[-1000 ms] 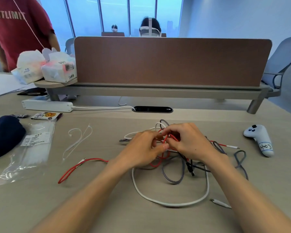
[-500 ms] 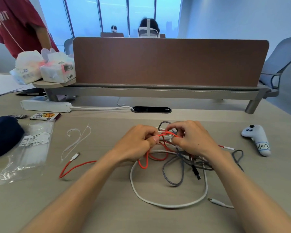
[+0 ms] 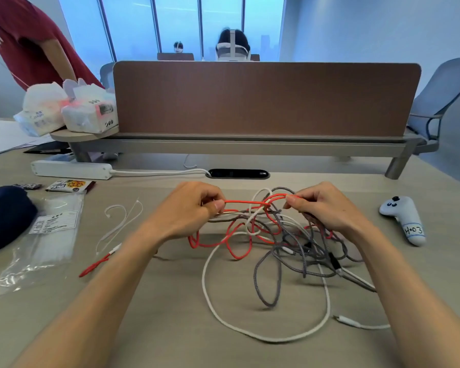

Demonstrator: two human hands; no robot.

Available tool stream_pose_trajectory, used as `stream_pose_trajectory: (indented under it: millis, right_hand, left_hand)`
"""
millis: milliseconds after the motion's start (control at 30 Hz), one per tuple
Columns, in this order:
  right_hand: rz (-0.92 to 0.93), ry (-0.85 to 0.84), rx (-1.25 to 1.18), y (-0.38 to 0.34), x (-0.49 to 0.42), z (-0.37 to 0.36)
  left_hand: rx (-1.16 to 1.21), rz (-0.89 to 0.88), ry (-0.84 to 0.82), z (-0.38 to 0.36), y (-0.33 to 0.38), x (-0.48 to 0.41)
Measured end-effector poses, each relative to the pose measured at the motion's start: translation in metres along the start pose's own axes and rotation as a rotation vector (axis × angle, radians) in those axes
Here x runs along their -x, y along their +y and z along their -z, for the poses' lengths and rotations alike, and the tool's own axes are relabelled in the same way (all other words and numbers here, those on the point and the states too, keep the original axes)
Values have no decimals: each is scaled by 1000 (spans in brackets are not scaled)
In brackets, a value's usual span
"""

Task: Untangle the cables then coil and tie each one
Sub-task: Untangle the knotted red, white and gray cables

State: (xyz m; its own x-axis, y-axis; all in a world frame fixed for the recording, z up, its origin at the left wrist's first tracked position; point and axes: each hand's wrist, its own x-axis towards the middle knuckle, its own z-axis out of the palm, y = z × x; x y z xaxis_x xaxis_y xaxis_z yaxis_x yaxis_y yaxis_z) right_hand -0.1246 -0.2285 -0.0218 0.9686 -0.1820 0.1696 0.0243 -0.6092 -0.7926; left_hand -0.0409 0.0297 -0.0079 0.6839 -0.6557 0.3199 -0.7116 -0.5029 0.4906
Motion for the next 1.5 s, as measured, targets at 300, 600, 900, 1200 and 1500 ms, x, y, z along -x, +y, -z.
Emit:
stream_pose_trajectory:
  millis: [300, 600, 900, 1200, 1500]
  right_hand:
    - [-316, 76, 277, 14, -6, 12]
    - [-482, 143, 484, 29, -9, 24]
    - [-149, -92, 682, -13, 6, 23]
    - [453, -55, 550, -49, 14, -27]
    - [213, -119, 736, -1, -5, -46]
  left_hand:
    - [63, 34, 100, 21, -11, 4]
    - [24, 44, 340, 48, -3, 12]
    - [-15, 78, 269, 31, -2, 9]
    - [-32, 49, -23, 30, 12, 13]
    - [-38, -20, 26, 41, 16, 16]
